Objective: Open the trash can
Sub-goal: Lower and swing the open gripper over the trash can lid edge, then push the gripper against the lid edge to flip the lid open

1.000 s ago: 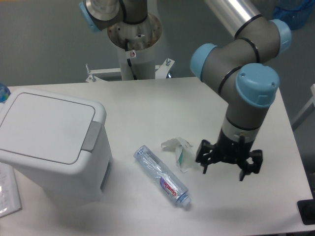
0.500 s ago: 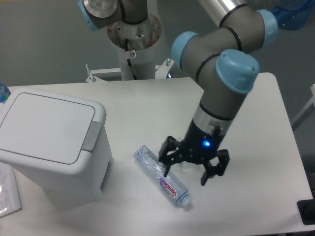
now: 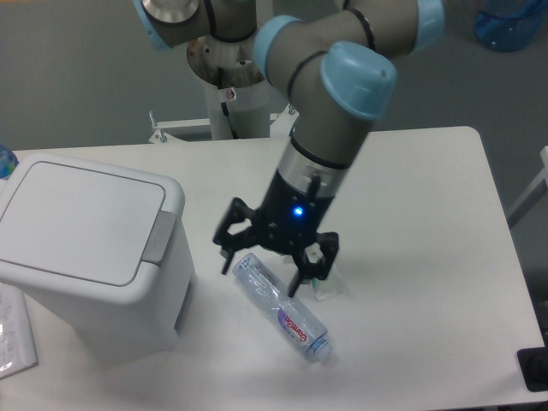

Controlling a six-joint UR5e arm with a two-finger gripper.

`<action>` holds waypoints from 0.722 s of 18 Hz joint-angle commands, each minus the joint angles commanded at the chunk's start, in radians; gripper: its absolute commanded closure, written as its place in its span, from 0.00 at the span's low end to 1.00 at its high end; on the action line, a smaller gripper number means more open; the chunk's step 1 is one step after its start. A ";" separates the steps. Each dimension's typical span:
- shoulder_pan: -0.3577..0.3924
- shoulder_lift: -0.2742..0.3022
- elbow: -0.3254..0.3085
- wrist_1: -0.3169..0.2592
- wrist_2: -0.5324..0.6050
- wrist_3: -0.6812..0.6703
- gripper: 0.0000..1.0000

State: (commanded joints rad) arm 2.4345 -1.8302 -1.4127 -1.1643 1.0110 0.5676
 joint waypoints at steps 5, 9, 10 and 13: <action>-0.014 0.052 -0.095 0.092 -0.020 0.000 0.00; -0.038 0.068 -0.130 0.109 -0.011 -0.003 0.00; -0.045 0.068 -0.132 0.107 -0.011 -0.005 0.00; -0.048 0.072 -0.134 0.107 -0.011 -0.021 0.00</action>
State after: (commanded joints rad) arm 2.3869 -1.7580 -1.5463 -1.0569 1.0002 0.5462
